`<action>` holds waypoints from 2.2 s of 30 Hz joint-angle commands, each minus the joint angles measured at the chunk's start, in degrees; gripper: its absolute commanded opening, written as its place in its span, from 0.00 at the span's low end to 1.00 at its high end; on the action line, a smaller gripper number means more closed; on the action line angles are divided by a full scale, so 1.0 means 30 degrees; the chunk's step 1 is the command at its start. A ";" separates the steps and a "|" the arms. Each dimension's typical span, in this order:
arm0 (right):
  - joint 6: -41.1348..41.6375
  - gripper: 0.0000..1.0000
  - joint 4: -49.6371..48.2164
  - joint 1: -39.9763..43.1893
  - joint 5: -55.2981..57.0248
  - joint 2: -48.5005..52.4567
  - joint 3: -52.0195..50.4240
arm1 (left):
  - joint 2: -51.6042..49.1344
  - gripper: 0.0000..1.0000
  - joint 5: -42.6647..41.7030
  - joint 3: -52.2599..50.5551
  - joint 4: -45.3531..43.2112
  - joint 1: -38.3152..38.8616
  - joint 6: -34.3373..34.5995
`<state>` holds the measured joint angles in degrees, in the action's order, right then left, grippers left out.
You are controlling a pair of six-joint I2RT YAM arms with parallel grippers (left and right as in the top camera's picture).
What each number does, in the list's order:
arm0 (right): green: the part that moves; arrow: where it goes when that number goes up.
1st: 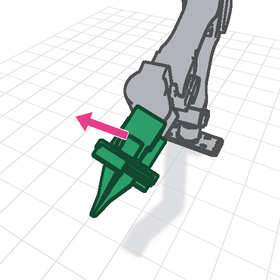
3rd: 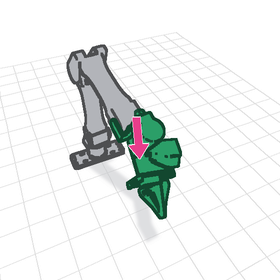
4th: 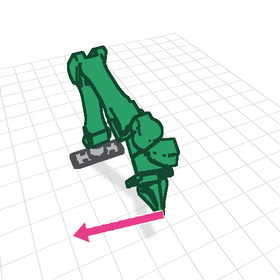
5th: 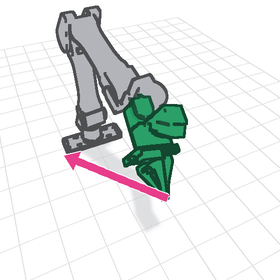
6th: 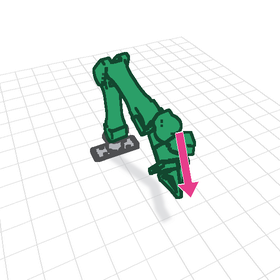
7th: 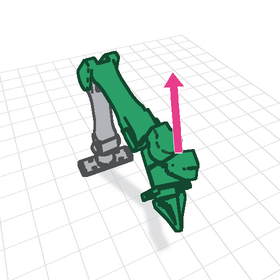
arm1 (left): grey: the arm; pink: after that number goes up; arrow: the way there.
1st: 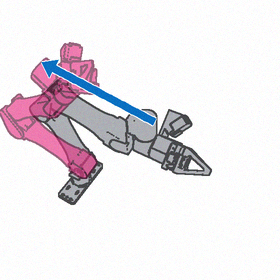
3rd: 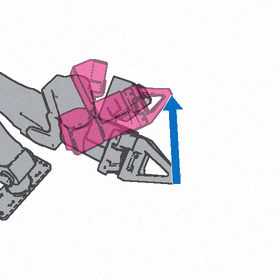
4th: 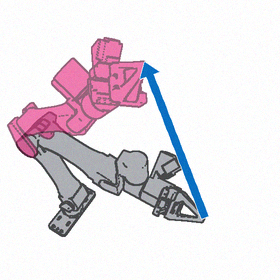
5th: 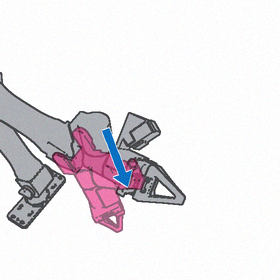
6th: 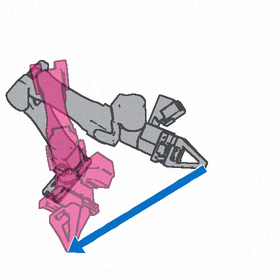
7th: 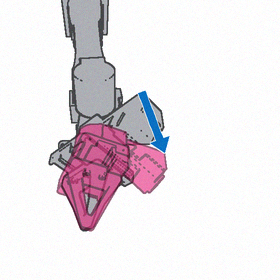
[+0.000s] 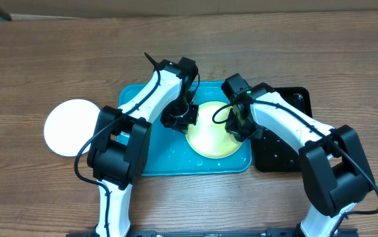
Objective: Clean dirty plates on tray and stack at the side
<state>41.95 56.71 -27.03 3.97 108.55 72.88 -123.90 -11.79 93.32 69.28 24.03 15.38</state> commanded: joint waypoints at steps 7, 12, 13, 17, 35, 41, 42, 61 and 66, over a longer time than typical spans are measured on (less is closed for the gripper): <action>-0.0066 0.04 0.0911 0.0809 0.1821 -0.3563 0.0918 | -0.0160 0.04 0.1151 0.0175 0.0262 -0.0313 0.0182; -0.1217 0.04 0.1428 0.2244 0.1821 -0.5289 0.0925 | 0.0831 0.04 0.1166 0.0226 0.0189 -0.0896 0.0328; -0.1566 0.04 0.1566 0.2616 0.1821 -0.5479 0.0925 | 0.1173 0.04 0.1202 0.0233 0.0189 -0.1042 0.0444; -0.3541 0.04 0.2324 0.5071 0.1814 -0.5639 0.0823 | 0.3147 0.04 0.3089 0.0233 0.0321 -0.1399 0.1078; -0.5639 0.04 -0.0401 0.7300 0.1661 -0.5588 -0.3585 | 0.7949 0.04 1.5518 0.0233 0.2550 0.0605 0.2608; -0.5632 0.04 -0.0597 0.7300 0.1574 -0.5588 -0.4036 | 0.7949 0.04 1.4579 0.0233 0.2973 0.0481 0.3978; -0.5632 0.04 -0.0605 0.7300 0.1486 -0.5588 -0.4036 | 0.7949 0.04 1.4178 0.0233 0.2973 0.0357 0.4073; -0.5661 0.04 -0.2280 0.7300 -0.2018 -0.5340 -0.4779 | 0.7949 0.49 0.2754 -0.0750 0.3228 -0.5792 0.4022; -0.6921 0.04 -0.3519 0.7300 -0.3963 -0.4641 -0.5894 | 0.7949 0.50 0.2310 -0.2550 0.2251 -0.5792 0.4029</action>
<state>24.69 47.53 -5.28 -2.17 93.03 57.23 -101.36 -1.69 89.32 77.34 6.85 26.92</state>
